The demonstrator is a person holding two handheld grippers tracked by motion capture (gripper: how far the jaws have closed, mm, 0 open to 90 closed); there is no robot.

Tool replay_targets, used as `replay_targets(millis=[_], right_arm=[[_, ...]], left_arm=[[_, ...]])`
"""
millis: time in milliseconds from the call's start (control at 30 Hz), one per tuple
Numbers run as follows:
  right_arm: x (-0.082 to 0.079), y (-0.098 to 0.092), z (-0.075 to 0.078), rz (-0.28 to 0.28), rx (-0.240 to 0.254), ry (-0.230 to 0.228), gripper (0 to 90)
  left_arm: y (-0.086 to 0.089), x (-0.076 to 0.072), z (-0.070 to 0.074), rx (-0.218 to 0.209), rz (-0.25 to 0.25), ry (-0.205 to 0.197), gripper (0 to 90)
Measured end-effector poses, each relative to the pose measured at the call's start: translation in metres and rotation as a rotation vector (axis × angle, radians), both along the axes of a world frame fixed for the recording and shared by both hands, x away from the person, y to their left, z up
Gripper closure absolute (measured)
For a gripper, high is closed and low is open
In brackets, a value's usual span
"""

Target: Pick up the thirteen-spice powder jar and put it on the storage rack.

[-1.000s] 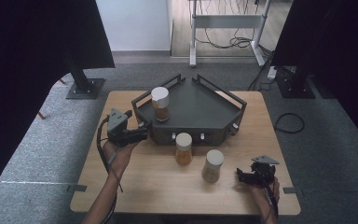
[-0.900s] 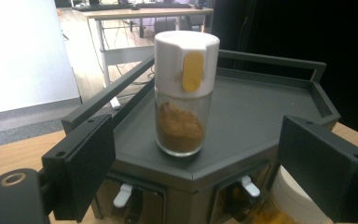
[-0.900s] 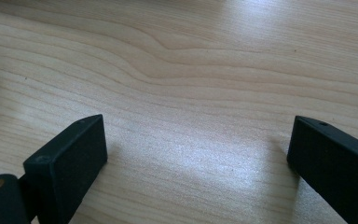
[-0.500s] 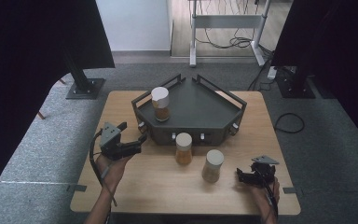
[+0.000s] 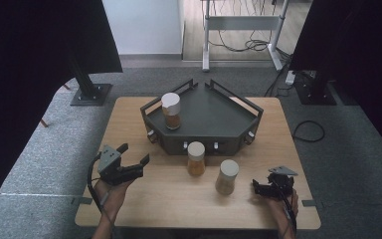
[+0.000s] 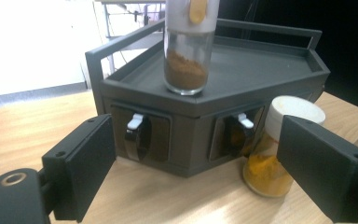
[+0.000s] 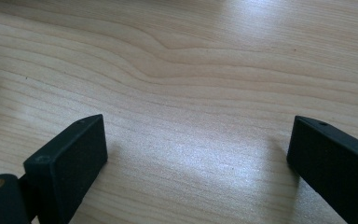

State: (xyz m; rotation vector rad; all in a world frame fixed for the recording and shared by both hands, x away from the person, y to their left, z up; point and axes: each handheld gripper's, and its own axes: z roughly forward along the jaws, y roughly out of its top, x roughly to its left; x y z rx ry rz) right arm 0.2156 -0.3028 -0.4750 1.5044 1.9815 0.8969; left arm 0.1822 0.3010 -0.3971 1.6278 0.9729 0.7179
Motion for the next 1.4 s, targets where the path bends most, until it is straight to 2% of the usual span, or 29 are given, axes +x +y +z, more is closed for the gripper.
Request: replay_targets(millis=[567,933,1400], right_arm=[[0.000,0.000,0.000,0.001,0.000,0.000,4.3],[0.000,0.000,0.000,0.001,0.000,0.000,4.3],[0.000,0.000,0.000,0.001,0.000,0.000,4.3]], left_arm=[[-0.006,0.004,-0.024,0.041,-0.008,0.049,12.1],[-0.009,0.010,-0.043,0.065,-0.003,0.110,12.6],[-0.018,0.016,-0.059,0.104,0.001,0.165,13.1]])
